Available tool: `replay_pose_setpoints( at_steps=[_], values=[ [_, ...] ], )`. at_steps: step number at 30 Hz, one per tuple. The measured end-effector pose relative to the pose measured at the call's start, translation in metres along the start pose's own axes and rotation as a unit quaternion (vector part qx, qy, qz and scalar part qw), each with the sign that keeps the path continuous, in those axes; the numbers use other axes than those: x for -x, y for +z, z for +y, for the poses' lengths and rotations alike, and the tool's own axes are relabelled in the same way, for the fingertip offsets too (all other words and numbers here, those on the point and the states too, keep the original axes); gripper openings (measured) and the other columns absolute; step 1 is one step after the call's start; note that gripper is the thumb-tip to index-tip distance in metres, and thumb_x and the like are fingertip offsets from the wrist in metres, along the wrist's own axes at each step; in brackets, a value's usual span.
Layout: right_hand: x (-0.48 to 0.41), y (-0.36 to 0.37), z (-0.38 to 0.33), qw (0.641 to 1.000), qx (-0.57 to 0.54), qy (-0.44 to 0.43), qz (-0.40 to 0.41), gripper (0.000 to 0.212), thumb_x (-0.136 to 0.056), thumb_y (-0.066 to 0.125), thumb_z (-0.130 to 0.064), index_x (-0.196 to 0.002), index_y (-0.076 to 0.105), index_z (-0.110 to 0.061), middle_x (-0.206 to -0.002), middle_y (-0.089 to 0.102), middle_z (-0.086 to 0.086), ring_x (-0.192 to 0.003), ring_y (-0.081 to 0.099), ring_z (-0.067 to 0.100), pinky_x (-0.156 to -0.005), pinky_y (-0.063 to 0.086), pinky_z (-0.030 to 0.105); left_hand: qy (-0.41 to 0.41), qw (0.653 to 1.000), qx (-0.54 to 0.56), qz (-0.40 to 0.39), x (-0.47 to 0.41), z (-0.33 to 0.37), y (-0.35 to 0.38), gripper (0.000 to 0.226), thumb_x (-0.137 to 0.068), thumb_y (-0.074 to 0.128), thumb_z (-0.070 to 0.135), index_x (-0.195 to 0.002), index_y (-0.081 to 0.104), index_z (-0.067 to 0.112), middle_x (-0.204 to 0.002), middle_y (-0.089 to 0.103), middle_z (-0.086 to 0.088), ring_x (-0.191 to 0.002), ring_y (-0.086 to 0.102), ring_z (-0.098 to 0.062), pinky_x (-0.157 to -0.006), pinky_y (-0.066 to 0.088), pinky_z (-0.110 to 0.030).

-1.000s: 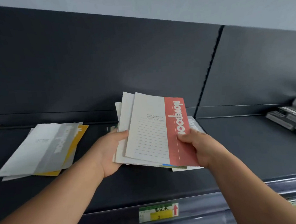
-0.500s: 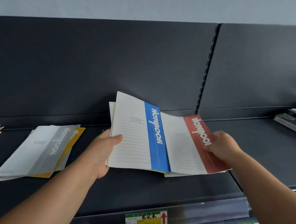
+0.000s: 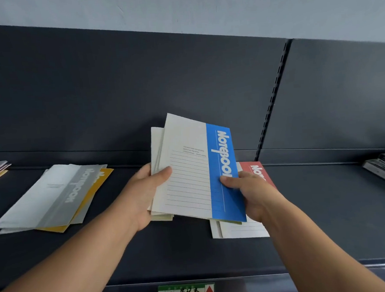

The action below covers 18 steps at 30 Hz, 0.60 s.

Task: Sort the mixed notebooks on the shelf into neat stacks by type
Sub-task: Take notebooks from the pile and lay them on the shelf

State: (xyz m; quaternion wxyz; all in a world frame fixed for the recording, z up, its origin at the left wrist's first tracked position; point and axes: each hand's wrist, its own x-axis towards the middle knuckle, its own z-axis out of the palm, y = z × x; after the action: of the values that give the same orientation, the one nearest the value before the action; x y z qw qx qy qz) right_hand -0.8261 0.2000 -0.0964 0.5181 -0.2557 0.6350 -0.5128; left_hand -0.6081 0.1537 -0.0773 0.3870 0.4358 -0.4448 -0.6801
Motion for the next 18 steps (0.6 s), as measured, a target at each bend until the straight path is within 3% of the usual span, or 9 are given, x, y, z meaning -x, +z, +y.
replay_pose_setpoints(
  at_steps=[2, 4, 7, 11, 16, 18],
  values=[
    [-0.002, -0.008, 0.001, 1.0, 0.013, 0.005, 0.01, 0.03, -0.086, 0.072, -0.014, -0.114, 0.061, -0.01, -0.1, 0.075, 0.009, -0.091, 0.072, 0.03, -0.072, 0.058, 0.043, -0.013, 1.0, 0.016, 0.011, -0.001, -0.001, 0.005, 0.022, -0.097, 0.053, 0.034, -0.113, 0.065, 0.026, -0.102, 0.075, -0.003, -0.097, 0.069, -0.029, -0.082, 0.056, -0.049],
    [-0.003, -0.019, 0.002, 1.0, 0.015, 0.011, 0.013, 0.026, -0.088, 0.069, -0.012, -0.113, 0.062, -0.013, -0.099, 0.076, 0.008, -0.088, 0.072, 0.03, -0.065, 0.058, 0.04, -0.026, 0.999, 0.025, 0.016, -0.002, -0.002, 0.009, 0.023, -0.1, 0.048, 0.032, -0.113, 0.066, 0.024, -0.103, 0.074, -0.004, -0.097, 0.069, -0.028, -0.076, 0.056, -0.043],
    [0.0, -0.033, 0.005, 0.999, 0.029, 0.012, 0.022, 0.024, -0.09, 0.067, -0.009, -0.112, 0.063, -0.014, -0.099, 0.076, 0.009, -0.09, 0.072, 0.033, -0.072, 0.059, 0.049, -0.03, 0.999, 0.009, 0.015, -0.004, -0.007, 0.014, 0.021, -0.101, 0.048, 0.022, -0.113, 0.066, 0.021, -0.105, 0.074, -0.005, -0.099, 0.068, -0.027, -0.071, 0.055, -0.042],
    [0.008, -0.051, 0.004, 0.996, 0.07, -0.013, 0.059, 0.016, -0.089, 0.068, -0.009, -0.102, 0.063, -0.018, -0.094, 0.076, 0.007, -0.086, 0.071, 0.03, -0.072, 0.058, 0.047, -0.037, 0.999, 0.028, 0.015, -0.006, -0.011, 0.022, 0.024, -0.1, 0.048, 0.015, -0.116, 0.065, 0.02, -0.109, 0.072, -0.009, -0.102, 0.066, -0.031, -0.084, 0.053, -0.052],
    [0.009, -0.088, 0.002, 0.962, 0.21, -0.049, 0.166, 0.014, -0.087, 0.068, -0.01, -0.099, 0.061, -0.012, -0.093, 0.072, 0.008, -0.082, 0.069, 0.029, -0.075, 0.055, 0.04, -0.031, 0.998, -0.007, 0.046, -0.006, -0.004, 0.018, 0.024, -0.102, 0.043, 0.017, -0.116, 0.062, 0.023, -0.109, 0.069, -0.007, -0.094, 0.066, -0.031, -0.052, 0.055, -0.039],
    [0.005, -0.098, 0.004, 0.925, 0.314, -0.059, 0.206, 0.015, -0.085, 0.065, -0.006, -0.099, 0.059, -0.007, -0.095, 0.069, 0.01, -0.079, 0.064, 0.026, -0.069, 0.05, 0.035, -0.022, 0.997, -0.024, 0.066, -0.007, -0.004, 0.013, 0.023, -0.102, 0.044, 0.018, -0.115, 0.062, 0.025, -0.109, 0.069, -0.007, -0.095, 0.065, -0.033, -0.056, 0.056, -0.047]
  ],
)
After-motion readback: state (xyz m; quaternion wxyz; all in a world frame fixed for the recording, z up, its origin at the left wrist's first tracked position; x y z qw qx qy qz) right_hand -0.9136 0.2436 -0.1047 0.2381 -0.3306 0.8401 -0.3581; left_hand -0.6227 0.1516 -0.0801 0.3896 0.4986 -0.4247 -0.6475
